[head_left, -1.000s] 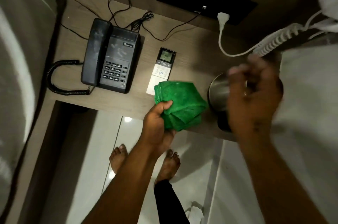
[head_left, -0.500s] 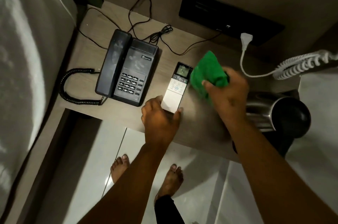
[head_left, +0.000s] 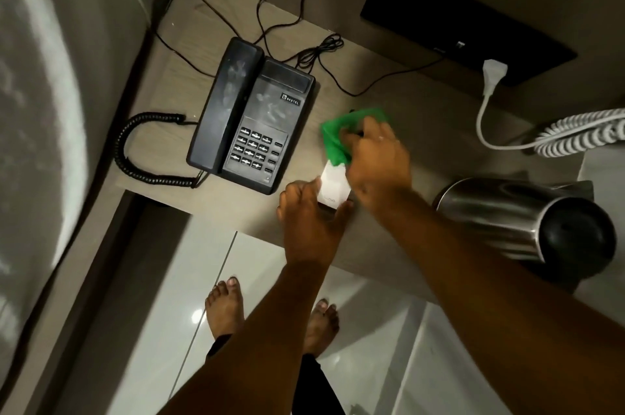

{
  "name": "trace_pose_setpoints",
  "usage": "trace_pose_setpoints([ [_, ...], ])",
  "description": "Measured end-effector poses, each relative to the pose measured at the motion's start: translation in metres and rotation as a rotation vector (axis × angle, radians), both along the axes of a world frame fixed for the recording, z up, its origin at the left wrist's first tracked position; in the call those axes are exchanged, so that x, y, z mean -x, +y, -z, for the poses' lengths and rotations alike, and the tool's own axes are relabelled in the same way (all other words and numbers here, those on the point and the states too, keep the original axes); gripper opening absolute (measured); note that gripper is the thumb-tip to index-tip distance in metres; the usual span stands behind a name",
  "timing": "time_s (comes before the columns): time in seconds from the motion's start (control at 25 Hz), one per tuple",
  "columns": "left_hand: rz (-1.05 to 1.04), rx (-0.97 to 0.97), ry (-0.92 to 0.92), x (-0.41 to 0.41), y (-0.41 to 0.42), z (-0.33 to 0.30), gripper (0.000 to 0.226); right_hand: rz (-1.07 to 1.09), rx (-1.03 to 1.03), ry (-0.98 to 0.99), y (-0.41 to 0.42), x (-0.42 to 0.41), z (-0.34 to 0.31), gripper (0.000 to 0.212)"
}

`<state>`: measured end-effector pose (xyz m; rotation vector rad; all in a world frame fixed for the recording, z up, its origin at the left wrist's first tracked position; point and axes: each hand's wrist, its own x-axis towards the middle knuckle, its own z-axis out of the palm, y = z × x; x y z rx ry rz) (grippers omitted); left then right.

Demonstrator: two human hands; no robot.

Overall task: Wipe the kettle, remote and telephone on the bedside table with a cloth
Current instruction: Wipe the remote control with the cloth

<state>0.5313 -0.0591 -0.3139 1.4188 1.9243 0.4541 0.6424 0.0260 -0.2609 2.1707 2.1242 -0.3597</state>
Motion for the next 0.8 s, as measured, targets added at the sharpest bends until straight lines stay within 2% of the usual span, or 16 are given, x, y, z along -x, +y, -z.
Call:
trace_pose_setpoints([
  [0.16,0.028,-0.017,0.006,0.002,-0.002,0.003,0.04,0.15,-0.014,0.235,-0.037,0.021,0.001,0.014],
  [0.32,-0.02,0.005,-0.038,0.003,-0.003,0.003,0.06,0.021,-0.006,0.102,-0.014,0.004,-0.004,0.021],
  [0.4,-0.027,-0.007,-0.031,0.003,-0.005,0.002,0.067,0.092,0.036,0.042,0.027,-0.008,-0.007,0.029],
  [0.48,-0.011,-0.016,-0.01,0.003,-0.005,0.003,0.068,0.216,0.046,0.067,0.053,-0.014,-0.009,0.028],
  [0.52,-0.009,-0.017,-0.003,0.003,-0.004,0.003,0.068,0.212,0.033,0.071,0.054,-0.013,-0.008,0.03],
  [0.6,-0.023,-0.031,-0.008,0.005,-0.004,0.005,0.065,0.11,0.005,0.066,0.03,-0.008,-0.007,0.034],
  [0.64,-0.025,-0.044,-0.021,0.005,-0.004,0.005,0.061,0.062,-0.005,0.128,0.005,-0.002,-0.006,0.033],
  [0.76,0.006,-0.041,-0.038,0.006,-0.003,0.005,0.039,0.065,0.069,0.314,-0.058,0.007,-0.004,0.01],
  [0.8,0.014,-0.031,-0.036,0.006,-0.003,0.005,0.038,0.045,0.052,0.3,-0.064,0.006,0.0,0.009],
])
